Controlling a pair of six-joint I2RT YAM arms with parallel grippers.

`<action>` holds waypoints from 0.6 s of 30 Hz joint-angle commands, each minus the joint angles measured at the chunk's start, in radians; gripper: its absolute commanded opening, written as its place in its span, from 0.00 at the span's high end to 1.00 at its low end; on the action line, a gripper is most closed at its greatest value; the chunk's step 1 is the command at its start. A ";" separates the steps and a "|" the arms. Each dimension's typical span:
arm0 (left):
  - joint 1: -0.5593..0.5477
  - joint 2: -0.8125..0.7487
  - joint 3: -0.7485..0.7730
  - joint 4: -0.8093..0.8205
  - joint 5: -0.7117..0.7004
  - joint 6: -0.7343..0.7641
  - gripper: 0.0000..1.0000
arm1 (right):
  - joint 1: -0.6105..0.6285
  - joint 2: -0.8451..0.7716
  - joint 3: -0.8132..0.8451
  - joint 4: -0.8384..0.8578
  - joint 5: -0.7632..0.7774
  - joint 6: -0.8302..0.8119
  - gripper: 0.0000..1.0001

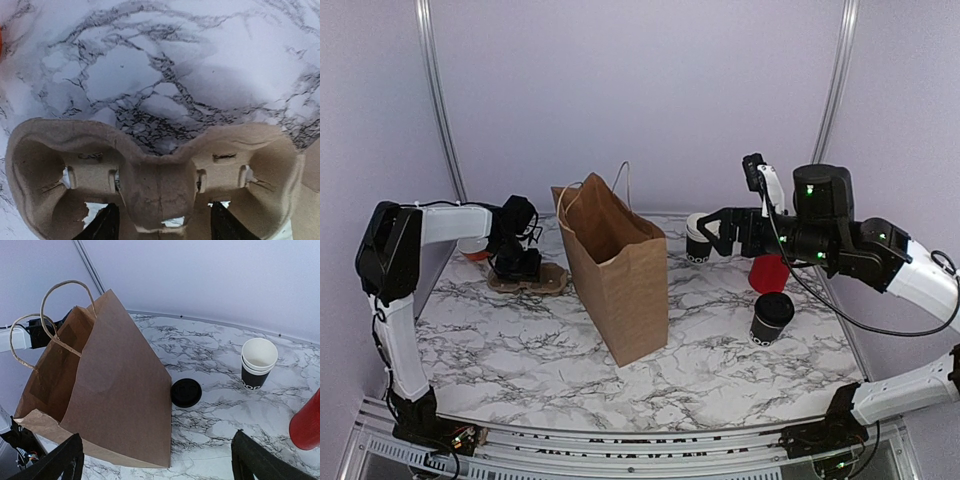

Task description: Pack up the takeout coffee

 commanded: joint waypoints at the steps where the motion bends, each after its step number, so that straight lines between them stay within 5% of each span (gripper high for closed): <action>1: 0.015 0.056 0.042 -0.077 -0.005 0.051 0.37 | -0.006 -0.025 0.027 0.043 0.003 0.021 0.00; 5: 0.019 0.087 0.045 -0.082 0.011 0.057 0.38 | -0.006 -0.021 0.018 0.059 0.002 0.024 0.00; 18: 0.021 0.062 0.021 -0.075 0.000 0.049 0.64 | -0.006 0.037 0.063 0.049 -0.015 -0.007 0.00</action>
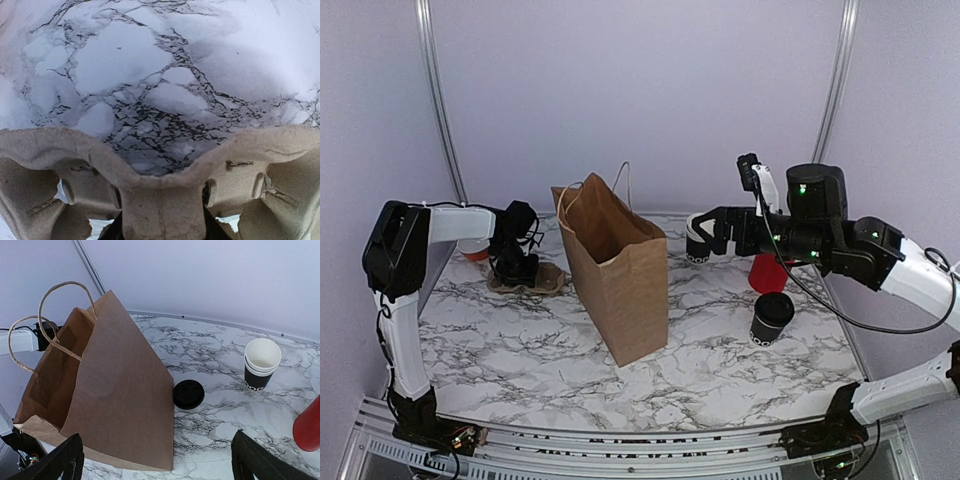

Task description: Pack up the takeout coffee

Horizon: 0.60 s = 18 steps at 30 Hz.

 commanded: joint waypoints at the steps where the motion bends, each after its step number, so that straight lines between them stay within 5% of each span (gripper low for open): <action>1: 0.005 -0.022 -0.010 -0.040 -0.007 0.000 0.65 | -0.006 0.017 0.067 0.021 -0.012 -0.019 0.00; 18: 0.006 -0.073 -0.018 -0.028 -0.021 -0.010 0.70 | -0.006 0.064 0.117 0.013 -0.002 -0.060 0.00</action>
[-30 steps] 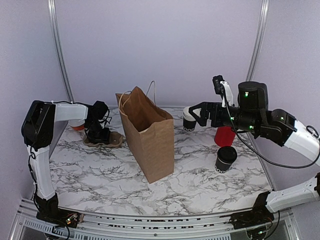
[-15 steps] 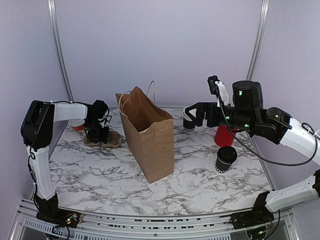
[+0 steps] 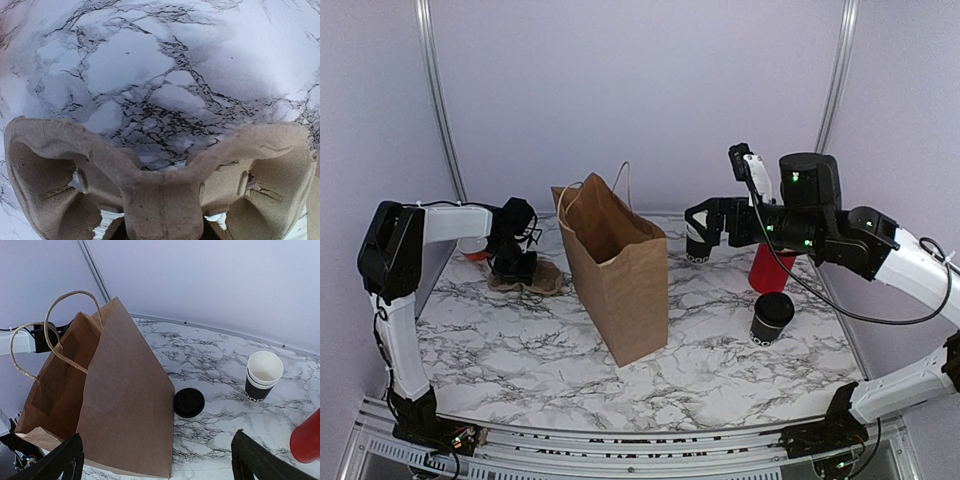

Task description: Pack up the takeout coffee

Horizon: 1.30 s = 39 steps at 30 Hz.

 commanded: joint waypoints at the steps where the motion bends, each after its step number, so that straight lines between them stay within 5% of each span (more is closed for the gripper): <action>1: 0.007 -0.036 -0.004 -0.027 -0.013 -0.004 0.70 | -0.007 0.009 0.047 0.020 0.003 -0.014 0.00; 39: -0.006 -0.494 -0.170 -0.056 -0.030 0.000 0.70 | -0.007 0.178 0.348 -0.090 -0.042 -0.109 0.02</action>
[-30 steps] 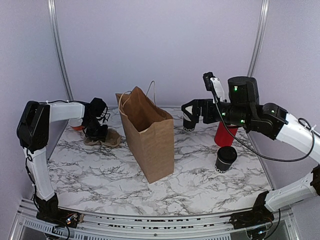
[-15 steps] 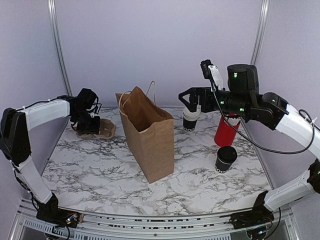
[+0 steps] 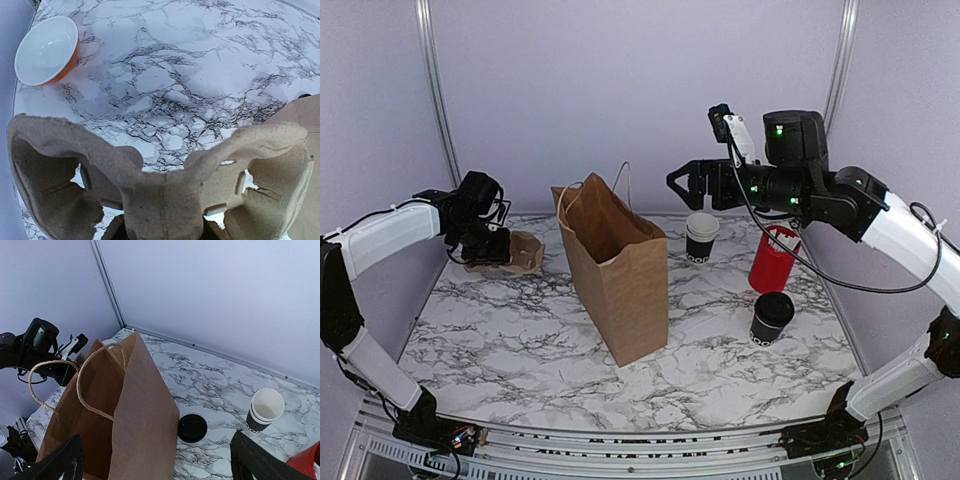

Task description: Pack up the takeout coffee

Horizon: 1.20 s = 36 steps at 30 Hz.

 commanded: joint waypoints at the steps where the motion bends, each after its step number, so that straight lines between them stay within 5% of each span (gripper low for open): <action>1: -0.006 -0.045 -0.001 -0.021 0.006 0.006 0.70 | -0.007 0.003 0.052 -0.011 -0.025 -0.026 0.02; 21: -0.017 -0.118 0.001 -0.036 0.021 0.014 0.69 | -0.006 0.099 0.175 -0.042 -0.117 -0.061 0.07; 36: -0.020 -0.305 0.092 -0.051 0.032 0.020 0.69 | 0.054 0.428 0.546 -0.180 -0.144 -0.032 0.29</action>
